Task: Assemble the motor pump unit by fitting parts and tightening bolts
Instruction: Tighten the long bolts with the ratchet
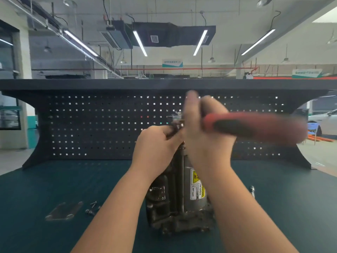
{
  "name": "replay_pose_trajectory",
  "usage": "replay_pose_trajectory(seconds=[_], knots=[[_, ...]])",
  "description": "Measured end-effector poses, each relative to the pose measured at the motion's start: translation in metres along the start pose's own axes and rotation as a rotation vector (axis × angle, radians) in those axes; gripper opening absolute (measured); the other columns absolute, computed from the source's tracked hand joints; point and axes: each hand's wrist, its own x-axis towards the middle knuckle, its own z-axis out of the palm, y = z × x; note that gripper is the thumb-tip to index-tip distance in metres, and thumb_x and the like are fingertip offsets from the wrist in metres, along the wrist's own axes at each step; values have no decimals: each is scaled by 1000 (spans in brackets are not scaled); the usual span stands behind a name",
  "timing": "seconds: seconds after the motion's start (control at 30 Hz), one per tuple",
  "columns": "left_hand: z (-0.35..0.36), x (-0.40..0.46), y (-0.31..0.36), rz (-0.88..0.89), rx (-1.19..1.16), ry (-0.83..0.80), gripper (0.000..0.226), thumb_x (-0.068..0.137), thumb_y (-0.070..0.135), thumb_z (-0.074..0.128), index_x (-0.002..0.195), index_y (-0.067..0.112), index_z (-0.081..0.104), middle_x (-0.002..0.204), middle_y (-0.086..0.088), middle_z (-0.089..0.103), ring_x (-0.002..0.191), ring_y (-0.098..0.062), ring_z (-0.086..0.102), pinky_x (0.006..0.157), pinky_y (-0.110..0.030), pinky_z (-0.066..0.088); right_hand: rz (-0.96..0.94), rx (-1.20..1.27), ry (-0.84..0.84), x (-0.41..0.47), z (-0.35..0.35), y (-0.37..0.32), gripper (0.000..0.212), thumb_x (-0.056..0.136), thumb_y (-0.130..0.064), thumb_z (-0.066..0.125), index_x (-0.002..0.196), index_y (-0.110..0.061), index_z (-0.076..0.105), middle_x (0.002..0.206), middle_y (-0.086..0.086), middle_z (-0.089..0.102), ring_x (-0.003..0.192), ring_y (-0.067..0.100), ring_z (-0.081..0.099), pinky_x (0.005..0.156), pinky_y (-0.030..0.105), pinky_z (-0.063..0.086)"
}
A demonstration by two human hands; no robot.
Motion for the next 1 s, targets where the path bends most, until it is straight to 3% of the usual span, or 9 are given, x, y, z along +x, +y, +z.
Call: replay_pose_trajectory(seconds=[0.03, 0.13, 0.2, 0.27, 0.47, 0.63, 0.8, 0.9, 1.0], knots=[[0, 0, 1, 11, -20, -2, 43, 89, 45, 62, 50, 26, 60, 43, 6, 48, 43, -11, 39, 51, -26, 27, 92, 186, 132, 2, -3, 5, 42, 94, -33, 51, 57, -12, 45, 49, -2, 42, 47, 5, 46, 50, 12, 34], [-2, -1, 3, 43, -65, -29, 46, 88, 58, 52, 61, 25, 67, 50, 11, 60, 48, -7, 53, 51, -28, 40, 313, 428, 302, 1, -12, 15, 45, 96, -39, 51, 64, -7, 53, 55, 16, 56, 48, 26, 61, 45, 25, 44], [-3, -2, 1, 48, -76, -50, 66, 87, 66, 44, 73, 8, 71, 66, -6, 70, 59, -23, 61, 62, -44, 51, 405, 473, 361, 4, -13, 19, 41, 98, -34, 50, 67, -6, 55, 50, 10, 56, 40, 22, 60, 40, 21, 42], [-3, 1, -1, 36, -49, -45, 79, 85, 70, 36, 80, -2, 70, 74, -16, 71, 64, -31, 60, 66, -49, 50, 462, 498, 403, 9, -16, 23, 39, 98, -31, 49, 68, -6, 54, 54, 10, 58, 35, 17, 57, 39, 20, 41], [0, 0, 0, -13, -109, 11, 60, 85, 66, 28, 77, 26, 72, 70, 13, 74, 70, 1, 66, 73, -28, 52, 477, 477, 441, 6, -15, 24, 38, 94, -33, 47, 71, -4, 55, 61, 26, 58, 34, 15, 51, 40, 19, 41], [1, 0, -3, -10, -97, 59, 66, 86, 68, 24, 80, 23, 73, 70, 11, 73, 71, -3, 67, 73, -33, 54, 469, 473, 442, 1, -11, 25, 37, 95, -32, 45, 70, -6, 52, 58, 27, 53, 34, 15, 52, 41, 19, 41], [1, 3, -4, 4, -67, 42, 82, 87, 74, 27, 80, 5, 69, 71, -2, 73, 71, -15, 67, 75, -44, 52, 482, 514, 435, -1, -9, 24, 38, 90, -40, 45, 67, -10, 52, 56, 21, 52, 34, 15, 50, 43, 28, 43], [0, 1, -3, 43, -52, 13, 73, 83, 73, 35, 82, 10, 72, 70, -3, 72, 62, -13, 60, 71, -46, 51, 479, 503, 447, -2, -8, 24, 40, 90, -42, 44, 68, -9, 52, 62, 25, 55, 34, 16, 51, 43, 28, 44], [0, 1, -4, 37, -66, 16, 73, 85, 70, 34, 82, 8, 72, 72, -2, 73, 73, -18, 66, 76, -45, 51, 483, 502, 462, -2, -7, 25, 41, 92, -42, 44, 68, -9, 52, 59, 22, 54, 34, 16, 51, 41, 26, 44]])
